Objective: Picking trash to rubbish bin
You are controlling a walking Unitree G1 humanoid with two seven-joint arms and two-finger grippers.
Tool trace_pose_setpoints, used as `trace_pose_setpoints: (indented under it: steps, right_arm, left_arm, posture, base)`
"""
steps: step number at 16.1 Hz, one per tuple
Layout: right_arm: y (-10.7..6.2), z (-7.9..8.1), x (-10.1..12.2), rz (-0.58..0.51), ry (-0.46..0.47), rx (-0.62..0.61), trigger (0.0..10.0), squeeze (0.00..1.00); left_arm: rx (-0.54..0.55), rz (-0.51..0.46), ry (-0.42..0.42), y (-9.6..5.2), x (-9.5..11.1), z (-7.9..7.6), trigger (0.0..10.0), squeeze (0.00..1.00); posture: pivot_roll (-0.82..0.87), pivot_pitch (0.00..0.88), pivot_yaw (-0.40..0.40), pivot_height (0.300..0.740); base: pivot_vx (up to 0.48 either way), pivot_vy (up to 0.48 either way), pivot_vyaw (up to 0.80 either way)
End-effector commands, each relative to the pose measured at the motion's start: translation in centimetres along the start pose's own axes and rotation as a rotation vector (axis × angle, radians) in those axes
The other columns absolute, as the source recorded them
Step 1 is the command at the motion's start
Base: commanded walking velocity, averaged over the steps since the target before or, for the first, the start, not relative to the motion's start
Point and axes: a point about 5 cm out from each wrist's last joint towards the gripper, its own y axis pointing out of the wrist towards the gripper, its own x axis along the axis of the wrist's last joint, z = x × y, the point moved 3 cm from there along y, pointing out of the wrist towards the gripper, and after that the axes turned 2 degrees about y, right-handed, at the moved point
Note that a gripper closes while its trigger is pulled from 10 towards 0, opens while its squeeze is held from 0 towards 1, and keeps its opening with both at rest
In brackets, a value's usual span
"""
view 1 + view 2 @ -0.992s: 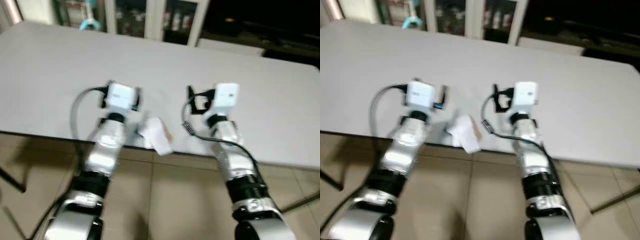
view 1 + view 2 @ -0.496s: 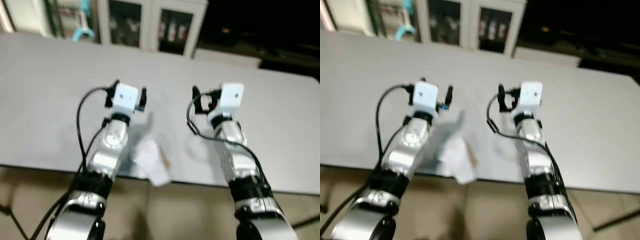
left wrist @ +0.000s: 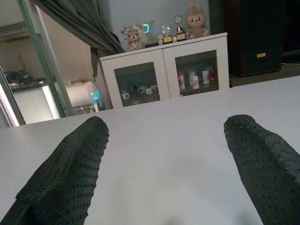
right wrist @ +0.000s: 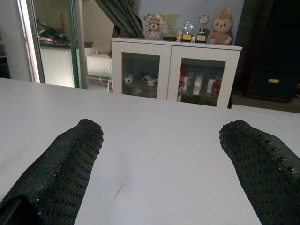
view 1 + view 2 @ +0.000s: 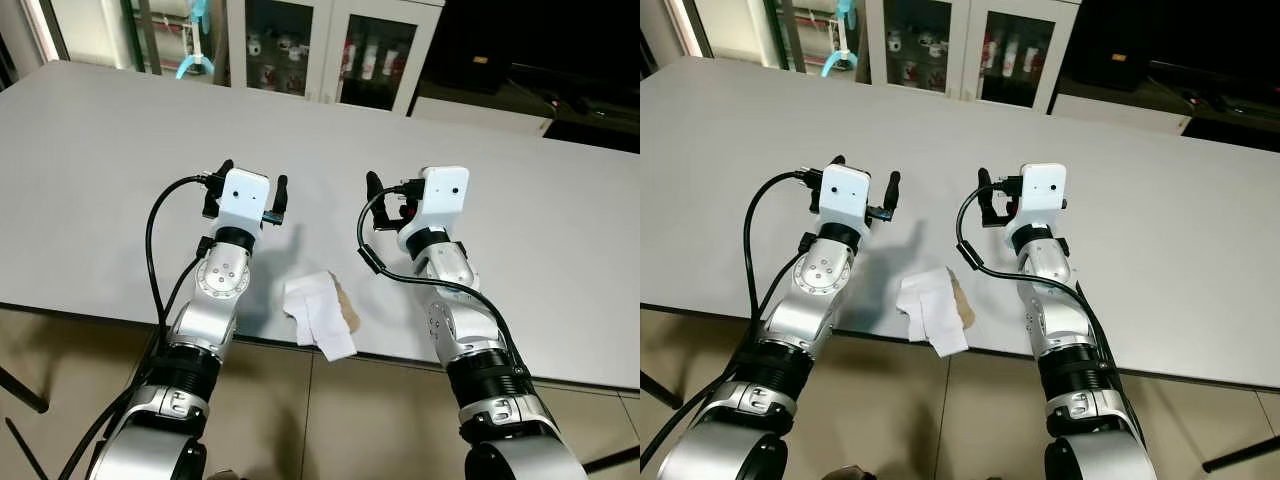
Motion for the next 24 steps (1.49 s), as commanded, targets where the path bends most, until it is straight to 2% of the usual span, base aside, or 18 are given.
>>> trace_pose_setpoints:
  steps: [1, 9, 14, 16, 17, 18, 19, 21, 24]
  right_arm:
    - [-0.1, -0.7, 0.1, 0.002, 0.000, -0.022, 10.0, 0.00]
    - [-0.1, -0.6, -0.1, 0.010, -0.004, -0.014, 10.0, 0.00]
    - [-0.3, -0.3, -0.3, 0.018, -0.006, 0.000, 10.0, 0.00]
    - [-0.4, -0.2, -0.5, 0.024, -0.011, 0.009, 10.0, 0.00]
    - [-0.5, -0.1, -0.6, 0.032, -0.018, 0.026, 10.0, 0.00]
    - [-0.6, 0.0, -0.8, 0.036, -0.021, 0.036, 10.0, 0.00]
    - [-0.8, 0.1, -0.9, 0.043, -0.024, 0.047, 10.0, 0.00]
    - [-1.0, 0.3, -1.5, 0.065, -0.024, 0.074, 10.0, 0.00]
    - [-1.4, 0.8, -2.1, 0.085, -0.030, 0.103, 10.0, 0.00]
  left_arm:
    - [-0.004, -0.015, 0.001, 0.2, 0.6, -0.3, 10.0, 0.00]
    - [0.011, -0.010, 0.006, 0.2, 0.5, 0.0, 10.0, 0.00]
    - [0.009, 0.016, -0.005, 0.0, 0.3, 0.0, 10.0, 0.00]
    - [-0.061, 0.039, -0.046, -1.3, -0.2, -0.8, 10.0, 0.00]
    - [-0.091, 0.054, -0.088, -2.5, -0.5, -0.9, 10.0, 0.00]
    - [-0.083, 0.069, -0.103, -2.7, -0.8, -0.7, 10.0, 0.00]
    - [-0.060, 0.083, -0.108, -3.1, -1.0, -0.1, 10.0, 0.00]
    - [-0.021, 0.111, -0.132, -4.5, -0.3, 1.9, 10.0, 0.00]
    - [0.013, 0.229, -0.157, -6.2, 0.3, 3.1, 10.0, 0.00]
  posture:
    - [-0.03, 0.051, -0.121, 0.740]
    - [-0.03, 0.052, -0.121, 0.740]
    - [-0.03, 0.040, -0.115, 0.740]
    - [-0.04, 0.035, -0.110, 0.740]
    - [-0.03, 0.034, -0.111, 0.740]
    - [-0.03, 0.034, -0.112, 0.740]
    - [-0.02, 0.033, -0.113, 0.740]
    - [-0.01, 0.030, -0.115, 0.740]
    - [0.00, 0.029, -0.112, 0.740]
  base:
    - [0.000, -0.360, 0.00]
    - [0.000, -0.349, 0.00]
    - [0.000, 0.000, 0.00]
    - [0.000, 0.000, 0.00]
    - [0.000, 0.000, 0.00]
    - [0.000, 0.000, 0.00]
    - [0.000, 0.000, 0.00]
    - [0.000, 0.000, 0.00]
    - [0.000, 0.000, 0.00]
